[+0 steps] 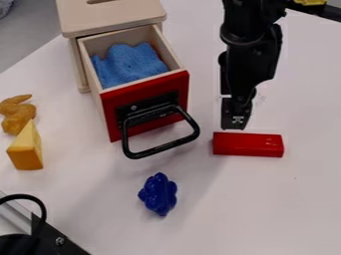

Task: Pushing the drawer

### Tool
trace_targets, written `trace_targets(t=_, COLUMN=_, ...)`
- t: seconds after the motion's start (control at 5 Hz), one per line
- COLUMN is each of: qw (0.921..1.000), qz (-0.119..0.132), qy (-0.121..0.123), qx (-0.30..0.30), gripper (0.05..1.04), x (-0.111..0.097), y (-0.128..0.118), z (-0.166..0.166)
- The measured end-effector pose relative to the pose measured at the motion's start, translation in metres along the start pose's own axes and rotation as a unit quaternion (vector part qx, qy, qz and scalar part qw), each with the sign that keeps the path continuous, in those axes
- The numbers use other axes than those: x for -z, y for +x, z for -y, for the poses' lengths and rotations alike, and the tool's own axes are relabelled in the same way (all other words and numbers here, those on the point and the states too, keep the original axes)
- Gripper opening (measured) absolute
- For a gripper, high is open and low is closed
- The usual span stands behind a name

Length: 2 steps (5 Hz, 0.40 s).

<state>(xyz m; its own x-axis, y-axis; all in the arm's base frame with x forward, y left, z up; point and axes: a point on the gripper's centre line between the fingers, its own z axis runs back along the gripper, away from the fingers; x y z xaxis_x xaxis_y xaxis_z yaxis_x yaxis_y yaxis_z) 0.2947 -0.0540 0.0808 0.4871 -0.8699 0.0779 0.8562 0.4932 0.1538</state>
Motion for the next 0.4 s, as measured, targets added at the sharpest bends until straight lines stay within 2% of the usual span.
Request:
trace_targets(t=0.2, qw=0.9999, qz=-0.009, qy=-0.012, qx=0.0, gripper=0.997, x=0.0073, y=-0.0028, z=0.0057)
trace_targets(t=0.4, qw=0.9991, qz=-0.006, qy=-0.025, qx=-0.034, gripper=0.997, x=0.0117, y=-0.0043, z=0.0128)
